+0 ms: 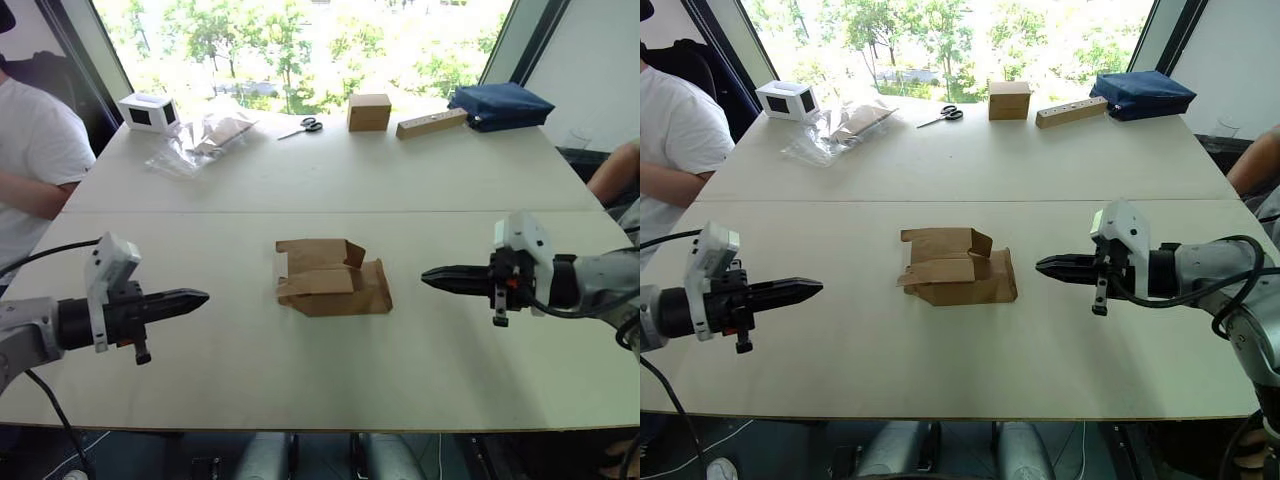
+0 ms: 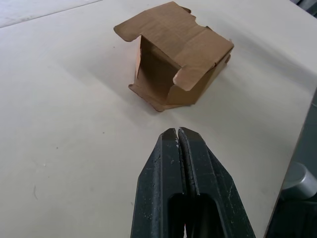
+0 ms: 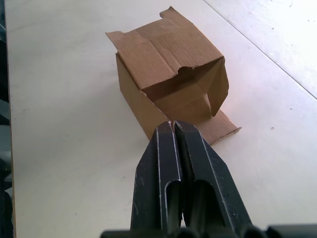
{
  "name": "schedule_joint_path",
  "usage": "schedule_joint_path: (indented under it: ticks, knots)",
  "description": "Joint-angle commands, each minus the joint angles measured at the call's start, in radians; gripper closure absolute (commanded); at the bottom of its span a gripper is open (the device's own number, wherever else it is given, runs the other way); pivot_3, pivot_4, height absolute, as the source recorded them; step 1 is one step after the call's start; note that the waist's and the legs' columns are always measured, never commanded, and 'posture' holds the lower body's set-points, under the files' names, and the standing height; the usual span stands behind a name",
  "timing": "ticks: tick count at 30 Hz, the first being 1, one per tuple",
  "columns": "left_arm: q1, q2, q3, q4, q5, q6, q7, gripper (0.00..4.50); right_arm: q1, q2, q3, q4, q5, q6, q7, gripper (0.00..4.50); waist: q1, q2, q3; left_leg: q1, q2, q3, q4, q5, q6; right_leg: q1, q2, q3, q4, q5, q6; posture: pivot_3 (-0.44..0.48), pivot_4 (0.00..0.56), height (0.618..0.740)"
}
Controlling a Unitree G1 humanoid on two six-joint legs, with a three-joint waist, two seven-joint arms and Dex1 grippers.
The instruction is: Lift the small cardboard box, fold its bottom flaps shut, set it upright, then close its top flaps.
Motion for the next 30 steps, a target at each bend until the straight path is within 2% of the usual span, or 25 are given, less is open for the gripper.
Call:
schedule_joint_path:
  ticks: [1,5,11,25,28,30]
  knots:
    - [-0.025,-0.01,0.034,0.005,-0.016,-0.012,-0.008,4.49,-0.027,-0.001,-0.005,-0.008,0.001,-0.008,0.0,4.45,0.0,0.0,0.0,0.0,0.0,0.0,0.0,0.0,0.0,0.0,0.0,0.0,0.0,0.0,0.0,0.0,0.15,0.74]
    - [-0.055,-0.02,0.042,0.006,-0.047,0.011,0.01,4.49,-0.027,0.001,-0.004,-0.007,-0.001,-0.011,0.002,4.45,0.0,0.0,0.0,-0.001,0.0,0.0,0.0,0.0,0.0,-0.001,0.0,0.0,0.0,0.0,0.0,0.0,0.15,0.74]
    - [-0.044,-0.013,0.019,0.004,-0.01,-0.01,-0.002,4.49,-0.029,0.012,0.004,-0.015,0.0,-0.006,-0.012,4.45,-0.001,0.0,0.0,-0.001,0.0,0.0,0.0,0.0,0.0,-0.001,0.0,0.0,0.0,0.0,0.0,0.0,0.15,0.74]
    - [-0.109,-0.026,-0.078,0.039,0.07,-0.03,0.006,4.49,-0.015,0.019,-0.003,-0.044,0.009,0.005,-0.045,4.45,0.0,0.0,0.0,-0.001,0.0,0.0,0.0,0.0,0.0,-0.001,0.0,0.0,0.0,0.0,0.0,0.0,0.15,0.74]
    - [-0.14,-0.046,-0.105,0.055,0.031,0.018,0.01,4.49,-0.01,0.029,-0.014,-0.07,0.034,0.025,-0.063,4.45,0.0,0.0,0.0,-0.001,0.0,0.0,0.0,0.0,0.0,-0.001,0.0,0.0,0.0,0.0,0.0,0.0,0.15,0.74]
    - [-0.184,-0.059,-0.144,0.098,-0.001,0.094,0.029,3.99,-0.012,0.035,-0.011,-0.073,0.034,0.026,-0.068,4.5,0.0,0.0,0.0,-0.001,0.0,0.0,0.0,0.0,0.0,-0.002,0.0,0.0,0.001,0.0,0.0,0.0,0.15,0.74]
